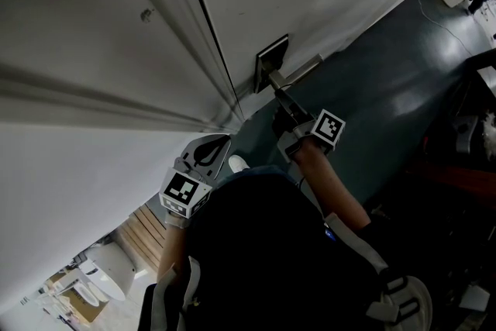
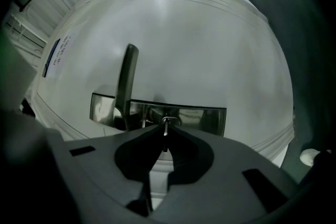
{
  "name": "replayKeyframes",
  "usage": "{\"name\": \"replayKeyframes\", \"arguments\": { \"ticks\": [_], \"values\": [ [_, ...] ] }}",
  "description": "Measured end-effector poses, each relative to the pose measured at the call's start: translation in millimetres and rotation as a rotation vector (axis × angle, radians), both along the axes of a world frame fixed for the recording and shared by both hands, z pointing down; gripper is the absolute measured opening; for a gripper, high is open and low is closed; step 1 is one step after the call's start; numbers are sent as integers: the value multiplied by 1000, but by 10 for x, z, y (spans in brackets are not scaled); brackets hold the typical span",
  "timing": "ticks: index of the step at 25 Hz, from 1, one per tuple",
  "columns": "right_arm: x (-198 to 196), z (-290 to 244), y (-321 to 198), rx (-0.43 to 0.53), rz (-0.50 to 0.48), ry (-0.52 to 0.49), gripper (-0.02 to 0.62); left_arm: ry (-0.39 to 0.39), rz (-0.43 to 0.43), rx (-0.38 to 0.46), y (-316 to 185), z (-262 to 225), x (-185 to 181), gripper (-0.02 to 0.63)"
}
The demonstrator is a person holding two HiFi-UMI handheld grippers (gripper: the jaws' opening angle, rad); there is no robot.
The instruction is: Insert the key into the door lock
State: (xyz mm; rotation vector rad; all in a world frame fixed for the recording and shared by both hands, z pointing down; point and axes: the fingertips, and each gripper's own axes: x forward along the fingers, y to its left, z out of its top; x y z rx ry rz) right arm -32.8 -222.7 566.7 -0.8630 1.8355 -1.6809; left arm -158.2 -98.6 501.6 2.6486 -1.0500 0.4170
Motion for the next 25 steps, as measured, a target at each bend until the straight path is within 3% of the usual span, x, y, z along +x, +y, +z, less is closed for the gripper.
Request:
{"name": "replayKeyframes", "arguments": {
  "ticks": [25],
  "values": [
    [-110,4,-199,-12,-14,-3,34,-28,-31,-12,47,5,36,8]
  ]
}}
